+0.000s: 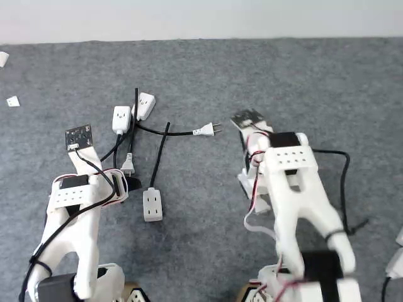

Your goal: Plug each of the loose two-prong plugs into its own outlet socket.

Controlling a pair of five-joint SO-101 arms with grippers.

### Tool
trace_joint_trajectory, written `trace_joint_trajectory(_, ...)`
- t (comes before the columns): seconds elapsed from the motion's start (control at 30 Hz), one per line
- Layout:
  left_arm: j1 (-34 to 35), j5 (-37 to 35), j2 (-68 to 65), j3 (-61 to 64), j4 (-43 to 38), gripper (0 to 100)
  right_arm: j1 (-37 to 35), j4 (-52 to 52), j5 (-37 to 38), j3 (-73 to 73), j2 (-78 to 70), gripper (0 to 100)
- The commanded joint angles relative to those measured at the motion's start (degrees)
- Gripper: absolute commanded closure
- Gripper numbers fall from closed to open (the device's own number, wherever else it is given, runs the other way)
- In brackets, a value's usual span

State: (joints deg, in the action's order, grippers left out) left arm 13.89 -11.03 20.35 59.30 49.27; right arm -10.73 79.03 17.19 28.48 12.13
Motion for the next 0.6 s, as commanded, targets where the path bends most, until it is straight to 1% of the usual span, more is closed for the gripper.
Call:
trace_joint_trajectory(0.0, 0.09, 1.93, 1.49, -0.75, -0.88, 66, -5.85, 6.73, -2.29, -5.54, 13.67, 99.0)
trace_joint_trajectory(0.13, -1.32, 4.13, 1.41, -0.66, -0.88, 66, -13.58, 11.12, -2.20, -6.59, 25.01, 99.0)
trace_joint_trajectory(0.23, -2.81, 8.09, 1.41, -0.40, -0.79, 66, -19.12, 12.09, -0.44, -5.89, 31.60, 99.0)
trace_joint_trajectory(0.3, -5.27, 11.43, 1.41, -0.31, 1.14, 66, -22.37, 11.38, 0.62, -4.22, 34.86, 99.0)
trace_joint_trajectory(0.4, -8.97, 22.59, 1.93, 0.48, 3.69, 66, -26.07, 8.48, -0.35, -0.26, 36.35, 99.0)
trace_joint_trajectory(0.43, -9.49, 24.79, 2.02, 0.57, 4.04, 66, -26.68, 7.16, -0.44, 1.41, 36.35, 99.0)
trace_joint_trajectory(0.57, -10.64, 26.99, 1.93, 0.57, 4.57, 66, -28.79, -0.31, -0.26, 9.41, 37.23, 99.0)
